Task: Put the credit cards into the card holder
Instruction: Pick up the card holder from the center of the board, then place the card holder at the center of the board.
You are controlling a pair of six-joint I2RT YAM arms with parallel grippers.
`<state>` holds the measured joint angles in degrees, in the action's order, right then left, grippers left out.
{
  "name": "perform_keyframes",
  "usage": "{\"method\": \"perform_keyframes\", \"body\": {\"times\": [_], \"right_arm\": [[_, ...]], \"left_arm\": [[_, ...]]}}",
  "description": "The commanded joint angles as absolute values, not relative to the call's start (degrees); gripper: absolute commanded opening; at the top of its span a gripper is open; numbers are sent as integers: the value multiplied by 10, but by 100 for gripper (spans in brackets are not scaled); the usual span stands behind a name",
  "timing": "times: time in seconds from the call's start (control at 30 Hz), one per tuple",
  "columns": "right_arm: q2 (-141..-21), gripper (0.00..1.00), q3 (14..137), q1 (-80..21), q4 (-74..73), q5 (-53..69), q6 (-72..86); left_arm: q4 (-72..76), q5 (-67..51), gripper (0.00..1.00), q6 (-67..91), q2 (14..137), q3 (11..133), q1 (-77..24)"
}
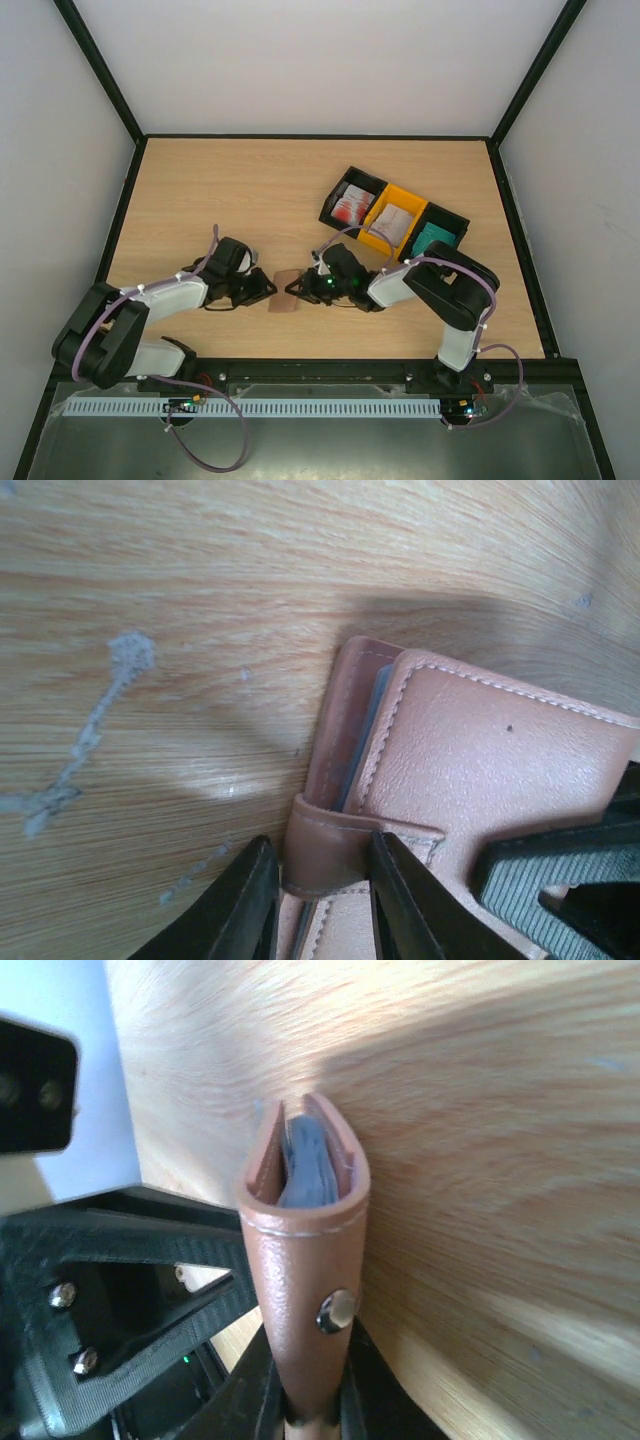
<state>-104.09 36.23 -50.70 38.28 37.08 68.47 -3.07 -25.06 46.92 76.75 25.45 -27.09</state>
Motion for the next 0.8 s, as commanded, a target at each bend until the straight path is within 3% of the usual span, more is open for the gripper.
{"method": "perform_keyframes", "body": {"times": [0.0, 0.2, 0.33, 0.5, 0.63, 0.77], "right_arm": [[-998, 3, 402, -509, 284, 318, 620], [-922, 2, 484, -509, -33, 211, 425], [-879, 2, 516, -509, -204, 134, 367], [-855, 2, 569, -510, -377, -49, 372], [-877, 2, 598, -509, -445, -153, 379], [-925, 2, 634, -510, -472, -165, 389]], "left_arm": [[-65, -217, 33, 471, 736, 253, -274], [-110, -125, 68, 465, 645, 311, -273], [-125, -80, 82, 443, 628, 348, -273], [-138, -52, 99, 439, 622, 373, -272], [-127, -54, 100, 436, 609, 366, -272], [-133, -39, 100, 425, 598, 369, -272]]}}
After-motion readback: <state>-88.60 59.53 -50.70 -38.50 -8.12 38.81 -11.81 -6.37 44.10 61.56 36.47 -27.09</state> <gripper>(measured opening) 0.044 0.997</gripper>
